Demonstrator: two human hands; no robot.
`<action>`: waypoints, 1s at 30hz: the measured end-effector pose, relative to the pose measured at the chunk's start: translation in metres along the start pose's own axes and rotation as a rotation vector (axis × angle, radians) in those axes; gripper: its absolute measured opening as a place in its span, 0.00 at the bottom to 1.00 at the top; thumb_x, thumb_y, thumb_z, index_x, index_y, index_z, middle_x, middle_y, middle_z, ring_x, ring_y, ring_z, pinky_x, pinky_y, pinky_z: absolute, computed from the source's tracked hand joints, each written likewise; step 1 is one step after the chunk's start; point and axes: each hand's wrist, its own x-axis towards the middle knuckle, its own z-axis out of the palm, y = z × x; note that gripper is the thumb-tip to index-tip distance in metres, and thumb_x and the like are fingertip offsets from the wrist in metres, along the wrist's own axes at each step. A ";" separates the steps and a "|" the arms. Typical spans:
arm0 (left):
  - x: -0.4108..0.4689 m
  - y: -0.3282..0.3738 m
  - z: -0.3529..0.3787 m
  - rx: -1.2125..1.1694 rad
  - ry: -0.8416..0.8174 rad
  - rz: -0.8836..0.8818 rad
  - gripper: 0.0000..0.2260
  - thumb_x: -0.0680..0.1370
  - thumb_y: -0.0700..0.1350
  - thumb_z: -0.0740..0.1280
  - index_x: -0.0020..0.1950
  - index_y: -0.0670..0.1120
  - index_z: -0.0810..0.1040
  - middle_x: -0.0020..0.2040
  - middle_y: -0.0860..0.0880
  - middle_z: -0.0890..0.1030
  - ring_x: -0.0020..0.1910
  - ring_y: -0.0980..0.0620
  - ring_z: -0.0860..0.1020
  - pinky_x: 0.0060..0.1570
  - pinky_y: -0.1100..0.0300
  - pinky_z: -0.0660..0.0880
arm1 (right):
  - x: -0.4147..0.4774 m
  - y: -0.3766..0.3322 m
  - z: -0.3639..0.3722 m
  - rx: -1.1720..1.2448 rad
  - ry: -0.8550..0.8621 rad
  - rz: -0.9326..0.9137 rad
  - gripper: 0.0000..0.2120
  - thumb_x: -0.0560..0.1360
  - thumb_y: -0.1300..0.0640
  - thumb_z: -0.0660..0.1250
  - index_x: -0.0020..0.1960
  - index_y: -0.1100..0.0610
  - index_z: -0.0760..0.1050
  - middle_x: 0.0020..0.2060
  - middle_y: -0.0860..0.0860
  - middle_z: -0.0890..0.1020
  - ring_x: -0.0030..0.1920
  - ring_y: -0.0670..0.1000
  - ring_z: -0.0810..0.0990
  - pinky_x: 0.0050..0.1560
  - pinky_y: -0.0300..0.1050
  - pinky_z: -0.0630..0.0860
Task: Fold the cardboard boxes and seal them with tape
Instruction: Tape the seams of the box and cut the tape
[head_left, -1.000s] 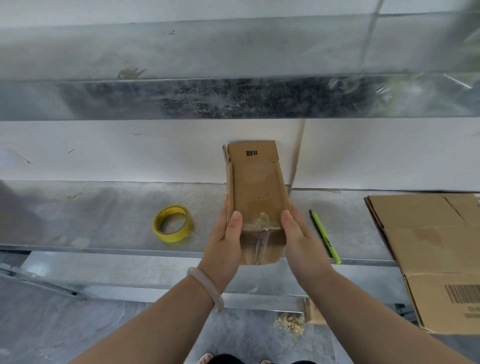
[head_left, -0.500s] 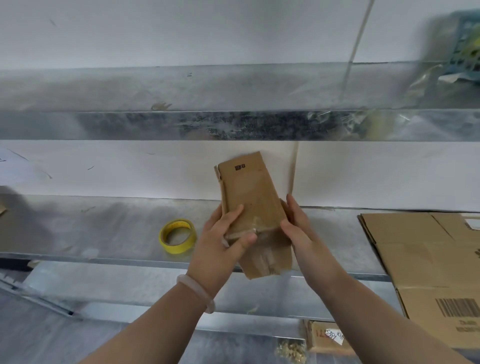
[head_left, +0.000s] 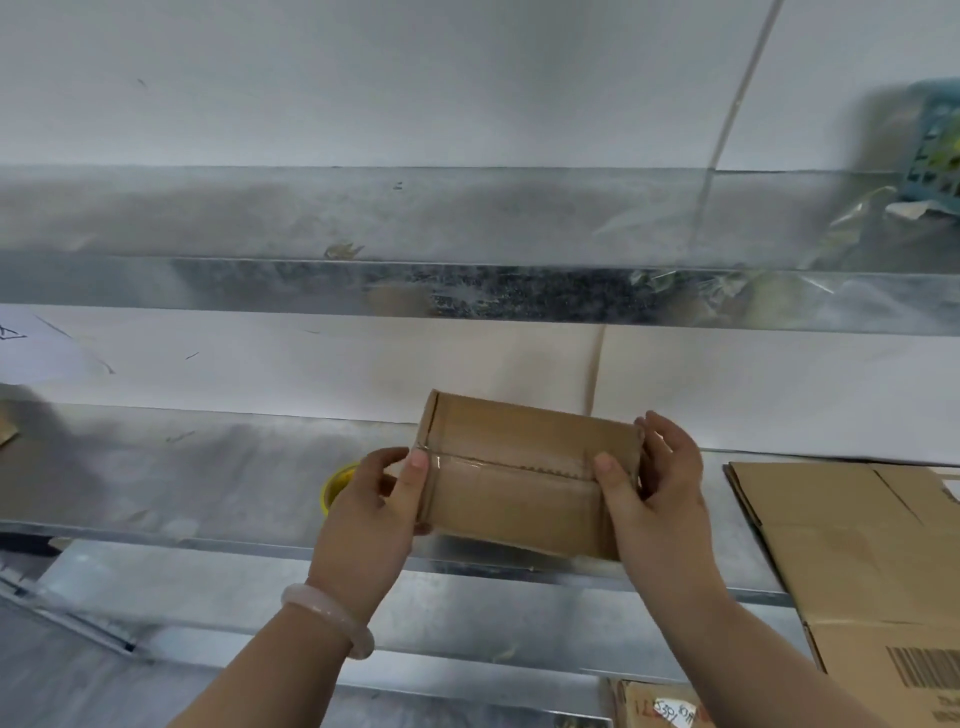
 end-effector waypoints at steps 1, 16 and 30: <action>0.005 -0.004 -0.001 0.145 -0.021 0.058 0.21 0.77 0.64 0.55 0.65 0.55 0.70 0.44 0.51 0.80 0.33 0.53 0.83 0.38 0.53 0.81 | 0.007 -0.003 0.002 -0.034 -0.011 0.016 0.24 0.79 0.51 0.65 0.72 0.46 0.62 0.56 0.33 0.72 0.57 0.40 0.72 0.44 0.21 0.66; 0.083 0.004 0.021 0.877 -0.279 0.645 0.31 0.78 0.63 0.35 0.77 0.54 0.57 0.79 0.55 0.49 0.78 0.53 0.46 0.76 0.51 0.48 | 0.065 -0.012 0.030 -1.090 -0.357 -0.303 0.37 0.74 0.33 0.31 0.79 0.46 0.45 0.78 0.43 0.43 0.78 0.49 0.39 0.78 0.51 0.41; 0.079 -0.012 0.060 0.858 -0.262 0.504 0.25 0.78 0.63 0.50 0.72 0.57 0.67 0.73 0.60 0.64 0.72 0.57 0.60 0.73 0.55 0.54 | 0.075 0.023 0.046 -1.117 -0.338 -0.189 0.36 0.76 0.33 0.40 0.80 0.49 0.48 0.79 0.49 0.50 0.79 0.52 0.47 0.76 0.53 0.42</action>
